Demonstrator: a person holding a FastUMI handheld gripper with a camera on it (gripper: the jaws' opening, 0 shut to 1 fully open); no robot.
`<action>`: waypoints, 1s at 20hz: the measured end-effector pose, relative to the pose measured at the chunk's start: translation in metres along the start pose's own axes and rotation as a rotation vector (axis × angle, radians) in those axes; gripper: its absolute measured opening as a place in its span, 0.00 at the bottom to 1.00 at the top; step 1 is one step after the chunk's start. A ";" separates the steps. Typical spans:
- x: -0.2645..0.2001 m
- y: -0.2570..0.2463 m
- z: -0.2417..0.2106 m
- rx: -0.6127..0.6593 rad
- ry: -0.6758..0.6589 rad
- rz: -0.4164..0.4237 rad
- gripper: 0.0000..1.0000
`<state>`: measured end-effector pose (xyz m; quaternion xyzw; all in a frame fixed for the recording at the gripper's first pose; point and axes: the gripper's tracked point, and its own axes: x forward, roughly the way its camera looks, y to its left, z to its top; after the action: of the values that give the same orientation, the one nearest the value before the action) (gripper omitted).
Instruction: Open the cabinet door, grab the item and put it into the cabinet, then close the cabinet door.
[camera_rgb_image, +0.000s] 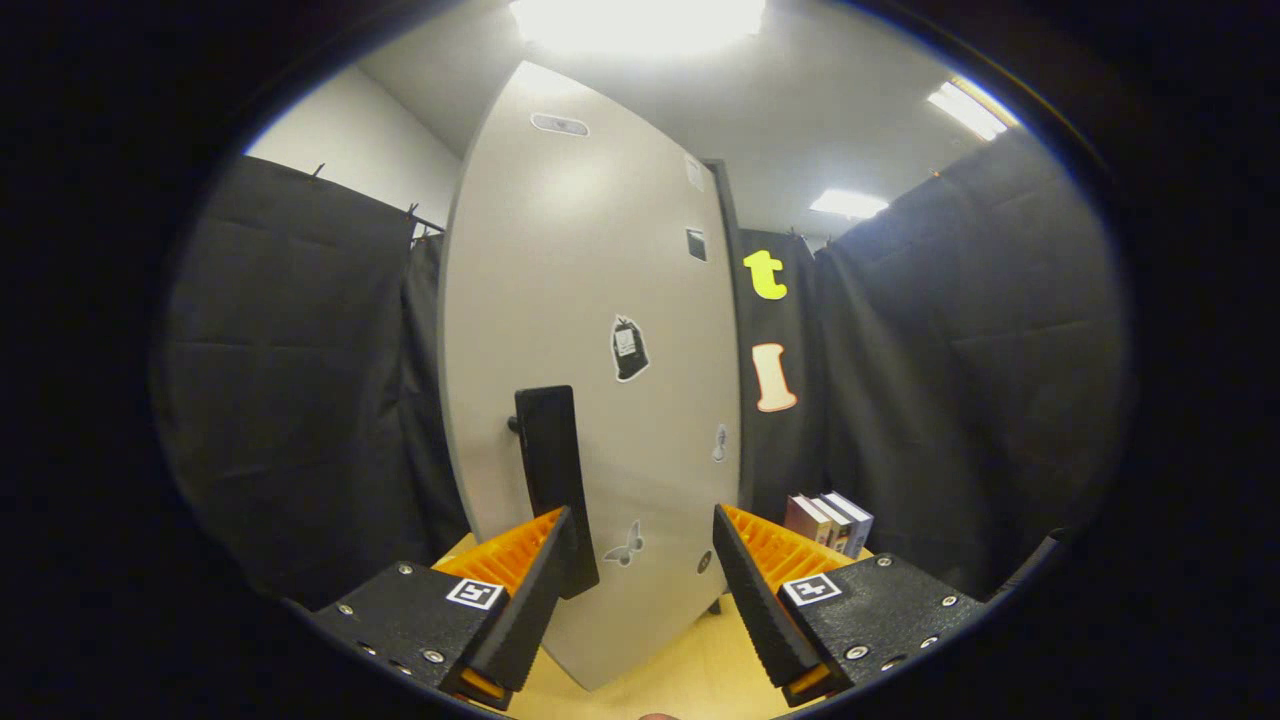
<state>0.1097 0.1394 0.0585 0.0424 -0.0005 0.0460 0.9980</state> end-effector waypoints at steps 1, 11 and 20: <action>0.002 0.008 -0.004 -0.020 0.005 0.008 0.92; 0.017 0.013 -0.019 0.064 0.057 -0.009 0.94; 0.014 0.011 -0.020 0.048 0.067 -0.018 0.94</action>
<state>0.1221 0.1537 0.0393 0.0647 0.0344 0.0383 0.9966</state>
